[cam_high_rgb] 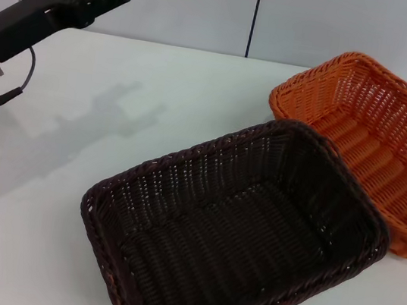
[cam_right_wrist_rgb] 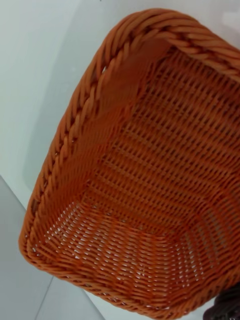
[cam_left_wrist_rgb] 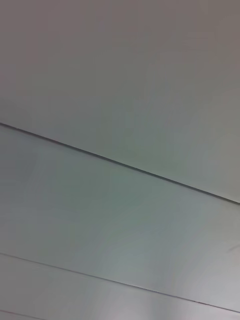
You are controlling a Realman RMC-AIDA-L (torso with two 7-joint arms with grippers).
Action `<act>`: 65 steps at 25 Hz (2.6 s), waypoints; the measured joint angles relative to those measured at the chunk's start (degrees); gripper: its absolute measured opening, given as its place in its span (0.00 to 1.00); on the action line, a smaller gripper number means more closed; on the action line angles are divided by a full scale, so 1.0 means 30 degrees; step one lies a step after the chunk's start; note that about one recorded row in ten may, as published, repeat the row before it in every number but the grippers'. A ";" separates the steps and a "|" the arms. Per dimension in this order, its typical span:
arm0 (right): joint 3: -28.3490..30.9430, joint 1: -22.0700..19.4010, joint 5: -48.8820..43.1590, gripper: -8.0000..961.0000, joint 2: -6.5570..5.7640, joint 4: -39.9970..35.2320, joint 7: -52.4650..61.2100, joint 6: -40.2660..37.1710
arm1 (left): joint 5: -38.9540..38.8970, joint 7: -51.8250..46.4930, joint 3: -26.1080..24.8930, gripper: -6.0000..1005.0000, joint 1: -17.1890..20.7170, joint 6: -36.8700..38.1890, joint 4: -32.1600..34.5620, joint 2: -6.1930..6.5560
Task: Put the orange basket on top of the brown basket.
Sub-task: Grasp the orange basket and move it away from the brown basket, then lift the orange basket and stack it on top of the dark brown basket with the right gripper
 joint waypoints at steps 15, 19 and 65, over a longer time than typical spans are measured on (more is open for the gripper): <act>0.0025 -0.0647 0.1500 0.52 0.0930 -0.0462 -0.0315 0.2892 | -0.0023 0.0073 -0.0022 0.84 0.0214 0.0019 0.0006 0.0031; 0.0050 -0.1043 0.2662 0.50 0.0930 -0.0462 -0.0639 0.3496 | -0.0036 0.0077 -0.0114 0.84 0.0281 0.0014 0.0011 0.0055; 0.2353 -0.3451 0.8253 0.30 0.0841 -0.2187 -0.2778 0.4738 | -0.0840 0.0041 -0.0193 0.84 0.0485 -0.0004 0.0011 0.0000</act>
